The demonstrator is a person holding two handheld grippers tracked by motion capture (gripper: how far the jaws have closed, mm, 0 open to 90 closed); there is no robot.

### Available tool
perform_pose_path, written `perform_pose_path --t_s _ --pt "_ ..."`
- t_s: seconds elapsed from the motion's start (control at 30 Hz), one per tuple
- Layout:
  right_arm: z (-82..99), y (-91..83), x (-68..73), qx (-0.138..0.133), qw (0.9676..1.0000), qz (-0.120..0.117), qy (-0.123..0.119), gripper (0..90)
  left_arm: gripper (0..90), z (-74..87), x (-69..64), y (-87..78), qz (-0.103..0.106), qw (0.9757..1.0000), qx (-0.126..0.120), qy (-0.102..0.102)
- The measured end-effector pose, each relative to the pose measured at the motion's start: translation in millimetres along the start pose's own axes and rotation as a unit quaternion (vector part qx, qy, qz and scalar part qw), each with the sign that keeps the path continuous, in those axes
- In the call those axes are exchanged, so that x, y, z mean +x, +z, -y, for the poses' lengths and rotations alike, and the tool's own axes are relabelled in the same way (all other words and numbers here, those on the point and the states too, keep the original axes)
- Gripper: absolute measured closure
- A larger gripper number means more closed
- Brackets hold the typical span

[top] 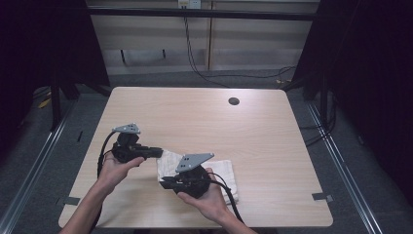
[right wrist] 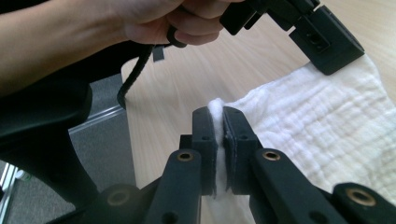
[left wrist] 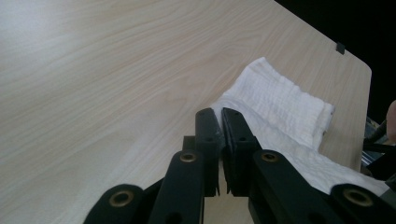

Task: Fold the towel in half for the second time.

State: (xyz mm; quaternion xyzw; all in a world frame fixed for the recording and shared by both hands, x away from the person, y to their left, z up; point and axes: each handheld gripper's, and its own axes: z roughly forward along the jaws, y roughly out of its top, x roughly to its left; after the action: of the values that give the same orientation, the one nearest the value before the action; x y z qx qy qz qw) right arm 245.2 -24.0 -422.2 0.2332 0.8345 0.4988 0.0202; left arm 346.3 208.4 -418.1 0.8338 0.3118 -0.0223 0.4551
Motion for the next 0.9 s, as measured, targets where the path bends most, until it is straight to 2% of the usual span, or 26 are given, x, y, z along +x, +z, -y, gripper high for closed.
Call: perform_pose_path --t_s 0.1,0.13,0.3,0.4,0.57,0.7,0.9 --pt "-1.2 1.4 1.5 -0.012 0.9999 0.005 0.004 84.4 86.0 -1.6 0.8 3.4 -0.006 0.9999 0.007 -0.003" --pt "0.7 2.1 2.5 -0.018 0.9997 0.014 0.005 84.4 86.0 -2.4 0.7 6.4 -0.007 0.9999 0.006 -0.005" --pt "10.5 0.4 2.6 -0.035 0.9987 0.032 0.015 84.4 85.7 -12.6 -4.4 22.6 0.003 0.9999 0.012 -0.002" --pt "11.3 -10.1 -2.4 -0.05 0.9977 0.039 0.025 84.4 85.4 -21.7 -9.0 32.1 0.007 0.9998 0.016 0.001" --pt "20.8 -26.4 -13.4 -0.046 0.9967 0.045 0.049 84.4 85.3 -33.0 -16.1 52.6 0.009 0.9995 0.03 0.01" --pt "28.9 -38.7 -18.8 -0.043 0.9958 0.06 0.053 84.4 85.2 -38.1 -18.8 69.8 0.012 0.9988 0.045 0.015" --pt "34.0 -56.9 -25.6 -0.053 0.9938 0.076 0.06 84.3 85.3 -48.8 -27.1 83.5 0.015 0.9989 0.037 0.025"
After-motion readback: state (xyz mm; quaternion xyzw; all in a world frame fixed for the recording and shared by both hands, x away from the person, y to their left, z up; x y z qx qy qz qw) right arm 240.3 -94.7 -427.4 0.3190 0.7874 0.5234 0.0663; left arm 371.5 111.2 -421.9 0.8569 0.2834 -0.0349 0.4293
